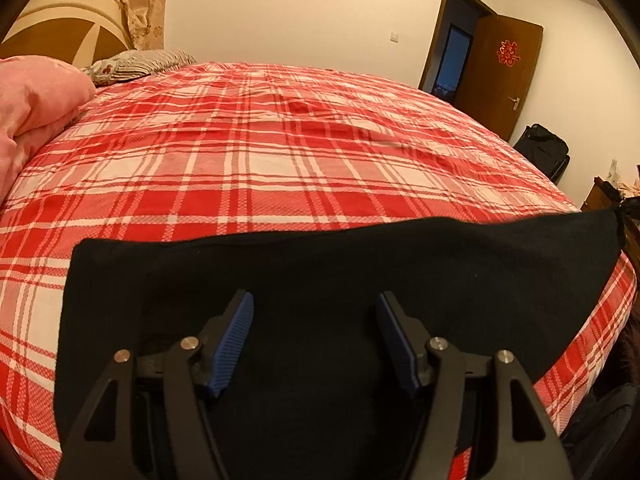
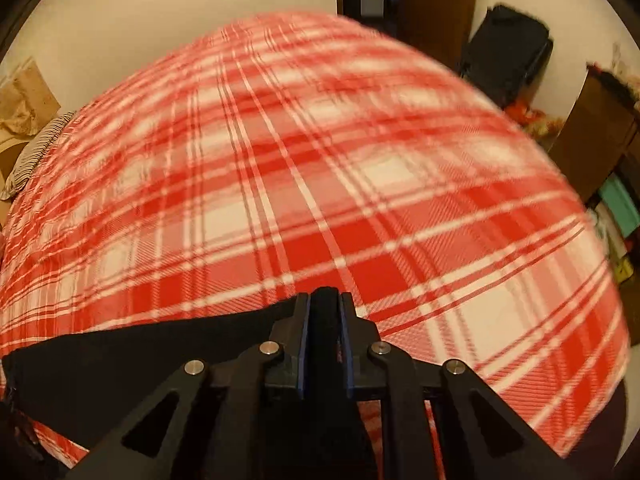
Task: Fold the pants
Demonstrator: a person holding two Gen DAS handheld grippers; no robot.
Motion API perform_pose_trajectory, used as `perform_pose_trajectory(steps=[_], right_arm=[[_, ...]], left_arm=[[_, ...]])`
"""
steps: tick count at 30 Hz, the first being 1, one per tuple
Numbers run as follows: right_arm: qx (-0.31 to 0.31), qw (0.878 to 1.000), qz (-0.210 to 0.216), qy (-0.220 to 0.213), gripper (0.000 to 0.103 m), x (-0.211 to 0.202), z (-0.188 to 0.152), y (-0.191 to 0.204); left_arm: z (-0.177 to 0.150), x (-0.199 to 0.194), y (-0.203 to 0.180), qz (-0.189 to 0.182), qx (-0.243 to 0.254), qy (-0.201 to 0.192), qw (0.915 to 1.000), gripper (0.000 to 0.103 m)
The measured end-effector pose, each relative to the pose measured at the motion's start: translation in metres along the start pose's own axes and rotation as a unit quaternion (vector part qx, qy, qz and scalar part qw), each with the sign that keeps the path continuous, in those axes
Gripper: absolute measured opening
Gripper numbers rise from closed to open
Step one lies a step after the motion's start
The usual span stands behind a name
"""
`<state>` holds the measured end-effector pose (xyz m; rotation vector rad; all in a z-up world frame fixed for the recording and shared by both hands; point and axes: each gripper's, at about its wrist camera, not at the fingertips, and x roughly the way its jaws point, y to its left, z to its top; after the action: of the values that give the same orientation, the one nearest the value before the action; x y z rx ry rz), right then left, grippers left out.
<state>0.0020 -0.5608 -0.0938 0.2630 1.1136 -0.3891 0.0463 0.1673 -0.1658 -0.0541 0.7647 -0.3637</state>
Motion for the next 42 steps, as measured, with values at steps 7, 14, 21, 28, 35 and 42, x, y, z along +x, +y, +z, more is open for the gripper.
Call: perform_pose_trajectory(steps=[7,14,21,28,35,42], right_arm=[[-0.020,0.997,-0.014,-0.076,0.026,-0.060,-0.018,0.018],[-0.135,0.988,0.075,-0.007,0.026,-0.050,-0.061,0.091],[-0.171,0.981,0.085,0.013,0.026,-0.057,-0.074,0.135],[-0.333,0.921,0.200,0.024,0.026,-0.072,-0.113,0.307],[-0.455,0.849,0.255,0.085,0.026,-0.050,-0.192,0.413],[-0.498,0.826,0.248,0.088,0.026,-0.044,-0.220,0.416]], left_arm=[[-0.001,0.000,-0.004,0.013,0.019,-0.001,0.9997,0.067],[0.000,-0.007,-0.001,0.012,0.000,0.002,0.9999,0.067],[-0.012,-0.016,-0.004,0.023,0.018,0.005,0.9996,0.068],[-0.010,-0.028,-0.002,0.011,0.004,-0.012,0.9999,0.075],[-0.015,-0.020,-0.017,0.021,0.026,-0.008,0.9994,0.075],[-0.015,-0.028,-0.002,0.028,0.002,-0.017,0.9995,0.079]])
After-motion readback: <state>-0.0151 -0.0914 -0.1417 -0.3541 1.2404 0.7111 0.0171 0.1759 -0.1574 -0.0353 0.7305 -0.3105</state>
